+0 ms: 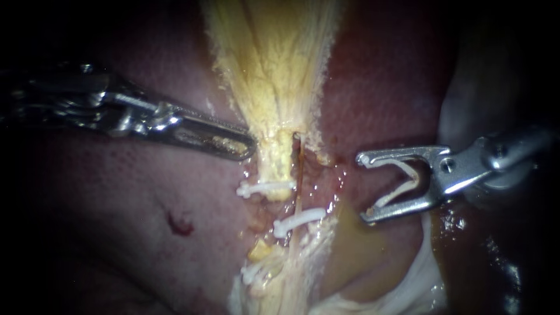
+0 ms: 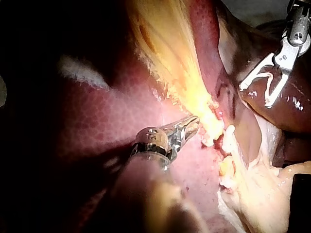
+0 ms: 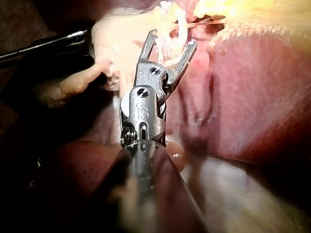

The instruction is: Clipping second clip right tube

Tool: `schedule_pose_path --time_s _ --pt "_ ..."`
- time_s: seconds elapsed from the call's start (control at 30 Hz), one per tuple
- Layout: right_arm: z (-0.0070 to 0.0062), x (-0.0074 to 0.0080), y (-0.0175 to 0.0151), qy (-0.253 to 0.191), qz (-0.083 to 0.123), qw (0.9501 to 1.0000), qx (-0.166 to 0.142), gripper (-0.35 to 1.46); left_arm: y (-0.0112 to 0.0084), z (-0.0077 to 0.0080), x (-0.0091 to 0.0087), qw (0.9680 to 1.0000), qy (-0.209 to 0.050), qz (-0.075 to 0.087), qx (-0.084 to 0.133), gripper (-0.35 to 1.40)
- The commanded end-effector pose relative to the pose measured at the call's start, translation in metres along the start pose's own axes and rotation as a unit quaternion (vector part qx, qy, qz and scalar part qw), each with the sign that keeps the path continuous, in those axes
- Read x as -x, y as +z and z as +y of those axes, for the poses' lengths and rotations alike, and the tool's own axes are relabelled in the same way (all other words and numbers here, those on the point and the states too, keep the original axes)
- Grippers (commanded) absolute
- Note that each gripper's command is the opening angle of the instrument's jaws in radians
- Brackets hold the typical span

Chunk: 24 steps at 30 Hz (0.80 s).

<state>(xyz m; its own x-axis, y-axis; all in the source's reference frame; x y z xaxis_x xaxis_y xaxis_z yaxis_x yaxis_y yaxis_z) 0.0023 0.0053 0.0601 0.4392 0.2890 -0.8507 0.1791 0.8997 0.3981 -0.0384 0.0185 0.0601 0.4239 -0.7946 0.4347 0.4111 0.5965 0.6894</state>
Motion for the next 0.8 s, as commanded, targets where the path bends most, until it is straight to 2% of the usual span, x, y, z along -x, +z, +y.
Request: schedule_pose_path --time_s 0.03,0.13,0.2,0.3,0.57,0.67,0.8 --pt "0.0000 0.0000 0.0000 0.000 0.000 1.0000 0.000 0.50 -0.0002 0.0000 0.0000 1.0000 0.000 0.000 -0.001 -0.35" --pt "0.0000 0.0000 0.0000 0.000 0.000 1.0000 0.000 0.50 -0.0010 0.0000 0.0002 1.0000 0.000 0.001 -0.003 -0.35" --pt "0.0001 -0.0001 0.0001 0.000 0.000 1.0000 0.000 0.50 -0.0022 -0.0002 0.0007 1.0000 -0.001 0.002 -0.007 -0.35" --pt "0.0001 -0.0001 0.0004 0.000 0.000 1.0000 0.001 0.50 -0.0042 -0.0005 0.0016 1.0000 -0.004 0.001 0.001 -0.35" --pt "0.0002 -0.0002 0.0007 0.001 0.000 1.0000 0.002 0.50 -0.0092 -0.0001 0.0030 0.9998 -0.010 -0.018 0.009 -0.35" --pt "0.0002 -0.0002 0.0011 0.006 0.000 1.0000 0.002 0.50 -0.0099 0.0000 0.0031 0.9997 -0.011 -0.020 0.011 -0.35" --pt "0.0000 0.0000 0.0022 0.016 0.000 0.9999 0.002 0.50 -0.0098 -0.0002 0.0031 0.9997 -0.011 -0.020 0.012 -0.35"
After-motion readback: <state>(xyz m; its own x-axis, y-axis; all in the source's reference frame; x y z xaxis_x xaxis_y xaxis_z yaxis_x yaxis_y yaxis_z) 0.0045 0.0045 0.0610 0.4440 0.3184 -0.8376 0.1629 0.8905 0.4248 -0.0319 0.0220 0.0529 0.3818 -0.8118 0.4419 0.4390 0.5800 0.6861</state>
